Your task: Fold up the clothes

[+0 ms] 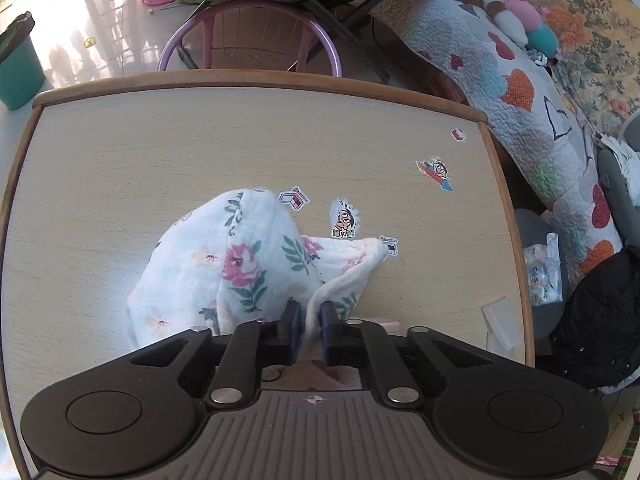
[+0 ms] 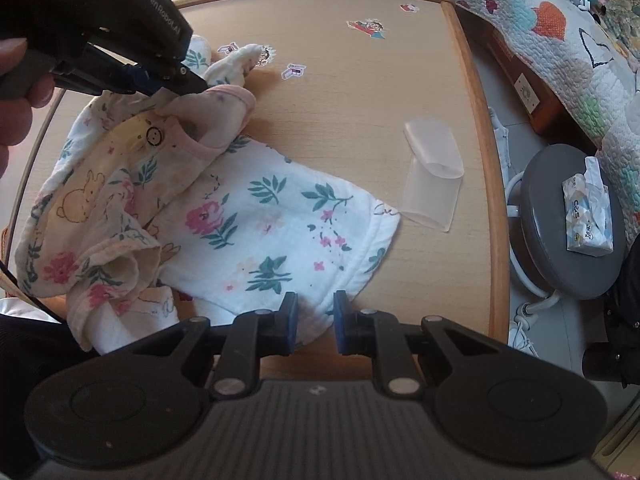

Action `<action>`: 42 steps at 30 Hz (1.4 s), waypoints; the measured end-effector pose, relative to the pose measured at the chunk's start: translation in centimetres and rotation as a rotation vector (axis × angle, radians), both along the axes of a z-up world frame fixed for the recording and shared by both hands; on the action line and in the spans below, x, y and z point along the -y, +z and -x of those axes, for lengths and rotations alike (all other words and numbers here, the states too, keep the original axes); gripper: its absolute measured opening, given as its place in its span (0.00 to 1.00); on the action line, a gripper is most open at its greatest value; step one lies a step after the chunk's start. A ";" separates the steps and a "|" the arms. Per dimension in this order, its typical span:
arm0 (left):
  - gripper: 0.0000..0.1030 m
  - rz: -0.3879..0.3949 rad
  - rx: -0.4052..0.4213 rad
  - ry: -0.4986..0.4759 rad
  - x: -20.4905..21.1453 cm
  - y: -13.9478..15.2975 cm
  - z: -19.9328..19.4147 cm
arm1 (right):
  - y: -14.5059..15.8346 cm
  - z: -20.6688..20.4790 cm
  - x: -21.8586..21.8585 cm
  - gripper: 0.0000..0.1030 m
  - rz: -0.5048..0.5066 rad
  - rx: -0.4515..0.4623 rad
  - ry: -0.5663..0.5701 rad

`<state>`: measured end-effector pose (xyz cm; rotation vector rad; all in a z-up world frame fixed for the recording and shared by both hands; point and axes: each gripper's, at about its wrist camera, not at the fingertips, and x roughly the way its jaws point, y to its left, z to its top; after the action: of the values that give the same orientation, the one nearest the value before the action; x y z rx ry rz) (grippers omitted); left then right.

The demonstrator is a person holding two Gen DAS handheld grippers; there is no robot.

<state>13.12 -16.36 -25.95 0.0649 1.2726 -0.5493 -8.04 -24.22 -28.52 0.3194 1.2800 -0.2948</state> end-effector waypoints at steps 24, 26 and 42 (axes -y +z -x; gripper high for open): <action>0.04 0.031 0.187 0.223 -13.8 8.1 1.3 | 0.3 0.0 -0.3 0.18 0.016 -0.016 -0.007; 0.04 0.033 0.191 0.253 -15.5 8.2 1.8 | 0.3 -0.1 -0.3 0.18 0.018 -0.019 -0.007; 0.04 -0.016 0.229 0.410 -24.4 7.8 4.8 | 0.3 -0.3 -0.2 0.19 0.037 -0.035 0.001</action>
<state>8.36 8.07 -18.18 -0.1157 1.0288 -0.1715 -7.78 -24.04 -28.19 0.2830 1.3075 -0.3240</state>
